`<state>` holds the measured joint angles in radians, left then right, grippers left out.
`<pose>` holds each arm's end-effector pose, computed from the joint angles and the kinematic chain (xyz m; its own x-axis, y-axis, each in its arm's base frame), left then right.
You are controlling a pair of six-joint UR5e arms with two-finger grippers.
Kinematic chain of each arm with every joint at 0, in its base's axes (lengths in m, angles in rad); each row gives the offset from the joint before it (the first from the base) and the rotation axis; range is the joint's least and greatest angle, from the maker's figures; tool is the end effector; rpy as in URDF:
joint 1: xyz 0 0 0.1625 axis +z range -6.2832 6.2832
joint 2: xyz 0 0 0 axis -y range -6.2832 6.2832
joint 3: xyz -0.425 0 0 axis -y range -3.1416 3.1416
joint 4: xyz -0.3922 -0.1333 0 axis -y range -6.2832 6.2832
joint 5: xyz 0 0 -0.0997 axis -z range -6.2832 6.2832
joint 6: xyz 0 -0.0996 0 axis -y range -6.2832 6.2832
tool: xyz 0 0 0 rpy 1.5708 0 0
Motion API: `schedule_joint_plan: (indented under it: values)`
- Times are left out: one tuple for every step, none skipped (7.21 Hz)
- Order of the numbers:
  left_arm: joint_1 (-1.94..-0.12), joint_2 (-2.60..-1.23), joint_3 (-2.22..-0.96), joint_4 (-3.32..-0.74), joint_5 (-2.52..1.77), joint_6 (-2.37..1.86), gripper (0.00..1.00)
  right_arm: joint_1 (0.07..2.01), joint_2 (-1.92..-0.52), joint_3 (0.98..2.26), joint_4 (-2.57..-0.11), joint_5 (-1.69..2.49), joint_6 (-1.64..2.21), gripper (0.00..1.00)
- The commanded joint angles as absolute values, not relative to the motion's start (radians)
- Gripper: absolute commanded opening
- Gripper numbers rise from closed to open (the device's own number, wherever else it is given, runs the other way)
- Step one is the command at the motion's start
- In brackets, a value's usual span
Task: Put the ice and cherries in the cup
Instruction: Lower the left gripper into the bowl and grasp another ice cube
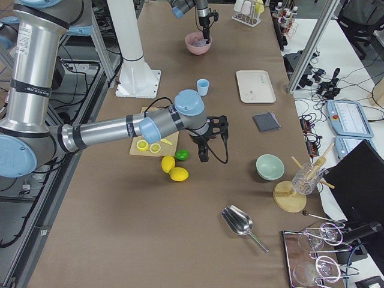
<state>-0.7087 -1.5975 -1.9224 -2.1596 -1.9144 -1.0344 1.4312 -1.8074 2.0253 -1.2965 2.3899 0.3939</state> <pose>0.3220 -0.4074 0.4136 0.5760 0.1400 -0.8054 0.1255 0.9584 0.2563 0.0038 -0.4078 0.5037 0.6272 -0.0685 0.7759 -0.1279 0.9736 0.1893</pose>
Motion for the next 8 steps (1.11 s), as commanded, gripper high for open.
schedule_joint_plan:
  values:
    - [-0.709,-1.597,-1.921,-2.163,-1.914,-1.032,0.57,1.431,-1.809,2.025,-1.296,2.39,0.393,1.0]
    - [-0.709,-1.598,-1.921,-2.163,-1.914,-1.029,0.53,1.431,-1.809,2.025,-1.296,2.39,0.393,1.0]
    - [-0.709,-1.597,-1.919,-2.163,-1.914,-1.028,0.51,1.431,-1.809,2.025,-1.296,2.39,0.394,1.0]
    - [-0.709,-1.597,-1.919,-2.163,-1.914,-1.026,0.5,1.431,-1.809,2.025,-1.296,2.39,0.393,1.0]
    - [-0.709,-1.597,-1.917,-2.163,-1.914,-1.026,0.5,1.431,-1.809,2.025,-1.296,2.39,0.393,1.0]
    - [-0.709,-1.597,-1.917,-2.163,-1.914,-1.026,0.5,1.431,-1.809,2.025,-1.296,2.39,0.394,1.0]
    - [-0.707,-1.597,-1.917,-2.163,-1.914,-1.026,0.5,1.431,-1.809,2.025,-1.296,2.39,0.393,1.0]
    - [-0.707,-1.597,-1.917,-2.163,-1.914,-1.026,0.48,1.431,-1.81,2.025,-1.296,2.39,0.394,1.0]
